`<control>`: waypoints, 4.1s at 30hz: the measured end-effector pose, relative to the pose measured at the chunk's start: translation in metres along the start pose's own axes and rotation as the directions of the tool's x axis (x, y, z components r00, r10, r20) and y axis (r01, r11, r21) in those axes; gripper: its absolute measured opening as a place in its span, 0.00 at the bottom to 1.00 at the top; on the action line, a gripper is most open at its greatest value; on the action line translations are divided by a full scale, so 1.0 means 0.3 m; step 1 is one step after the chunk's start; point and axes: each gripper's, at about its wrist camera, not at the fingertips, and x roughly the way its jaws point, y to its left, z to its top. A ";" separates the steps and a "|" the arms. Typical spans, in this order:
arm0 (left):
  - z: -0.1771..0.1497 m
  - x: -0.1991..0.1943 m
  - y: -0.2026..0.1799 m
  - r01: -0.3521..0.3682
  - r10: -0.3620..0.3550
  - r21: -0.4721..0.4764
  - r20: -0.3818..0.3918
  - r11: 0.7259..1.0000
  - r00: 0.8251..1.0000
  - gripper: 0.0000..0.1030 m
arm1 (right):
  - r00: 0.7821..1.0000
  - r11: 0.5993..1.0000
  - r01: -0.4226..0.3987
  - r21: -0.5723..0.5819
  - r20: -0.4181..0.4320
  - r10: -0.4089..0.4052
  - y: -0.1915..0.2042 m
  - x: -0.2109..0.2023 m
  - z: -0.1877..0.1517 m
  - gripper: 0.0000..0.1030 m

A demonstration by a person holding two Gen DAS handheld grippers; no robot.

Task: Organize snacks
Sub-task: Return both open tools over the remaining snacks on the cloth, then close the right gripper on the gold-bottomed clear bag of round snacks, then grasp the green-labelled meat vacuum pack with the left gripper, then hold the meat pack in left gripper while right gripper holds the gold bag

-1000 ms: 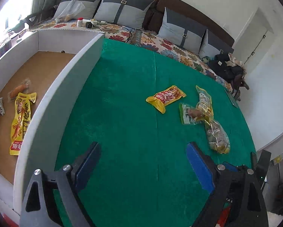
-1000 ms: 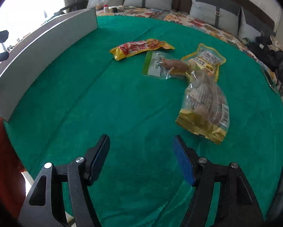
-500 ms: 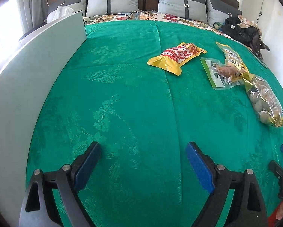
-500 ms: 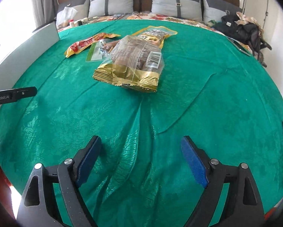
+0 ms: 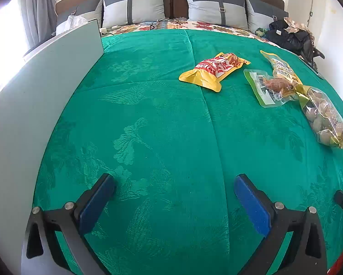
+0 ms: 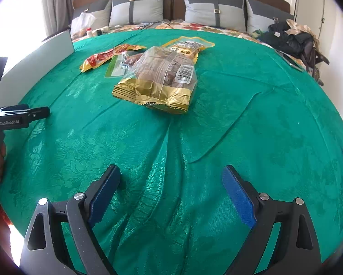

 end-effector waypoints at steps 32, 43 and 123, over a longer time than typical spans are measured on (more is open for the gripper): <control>-0.001 -0.003 -0.003 0.000 0.000 0.000 0.001 1.000 1.000 1.00 | 0.972 0.994 0.065 0.091 -0.232 -0.043 -0.017 0.194 0.369 0.84; -0.001 -0.003 -0.004 0.000 0.000 0.000 0.001 1.000 1.000 1.00 | 0.991 0.990 0.125 0.059 -0.050 -0.122 -0.207 0.045 0.178 0.72; 0.068 0.043 -0.084 0.024 -0.015 0.040 -0.231 0.999 0.973 1.00 | 0.996 0.991 0.085 0.108 -0.023 -0.083 -0.291 0.108 0.168 0.90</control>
